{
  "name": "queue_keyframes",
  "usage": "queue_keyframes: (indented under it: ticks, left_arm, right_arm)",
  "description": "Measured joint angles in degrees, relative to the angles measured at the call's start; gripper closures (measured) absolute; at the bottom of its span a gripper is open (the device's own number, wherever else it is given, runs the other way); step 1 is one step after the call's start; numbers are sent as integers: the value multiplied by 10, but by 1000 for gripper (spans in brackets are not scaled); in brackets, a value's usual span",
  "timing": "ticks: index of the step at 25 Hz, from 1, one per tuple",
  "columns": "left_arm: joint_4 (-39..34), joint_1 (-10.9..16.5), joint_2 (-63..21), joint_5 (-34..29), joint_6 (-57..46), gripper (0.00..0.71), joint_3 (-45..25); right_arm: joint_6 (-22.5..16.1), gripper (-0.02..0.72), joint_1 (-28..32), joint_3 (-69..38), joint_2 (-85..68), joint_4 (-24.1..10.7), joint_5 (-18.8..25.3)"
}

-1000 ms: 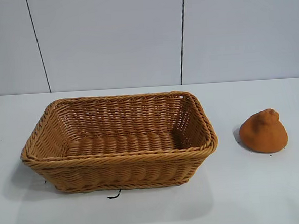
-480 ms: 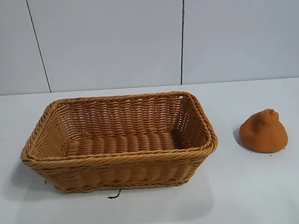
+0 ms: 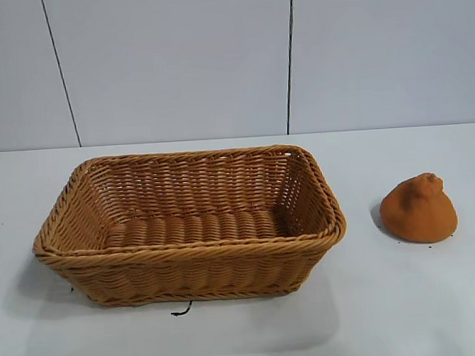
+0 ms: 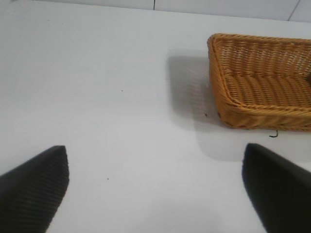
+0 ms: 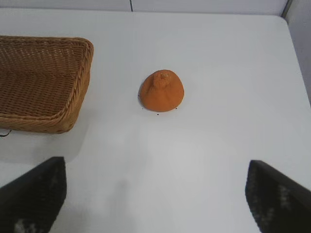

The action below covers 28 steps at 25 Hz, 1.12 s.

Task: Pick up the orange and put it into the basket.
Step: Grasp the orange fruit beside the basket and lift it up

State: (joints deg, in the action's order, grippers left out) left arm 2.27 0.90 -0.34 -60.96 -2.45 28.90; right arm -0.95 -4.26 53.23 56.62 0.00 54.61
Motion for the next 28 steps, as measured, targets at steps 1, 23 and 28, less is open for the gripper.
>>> queue_keyframes:
  ticks: [1,23,28]
  left_arm:
    - [0,0,0,0,0,15,0]
    - [1,0,0,0,0,14,0]
    - [1,0,0,0,0,14,0]
  right_arm:
    - [-1,10,0,18,31,0,-3]
    - [-4,10,0,282,541,9,1]
    - [-4,10,0,282,614,10,-18]
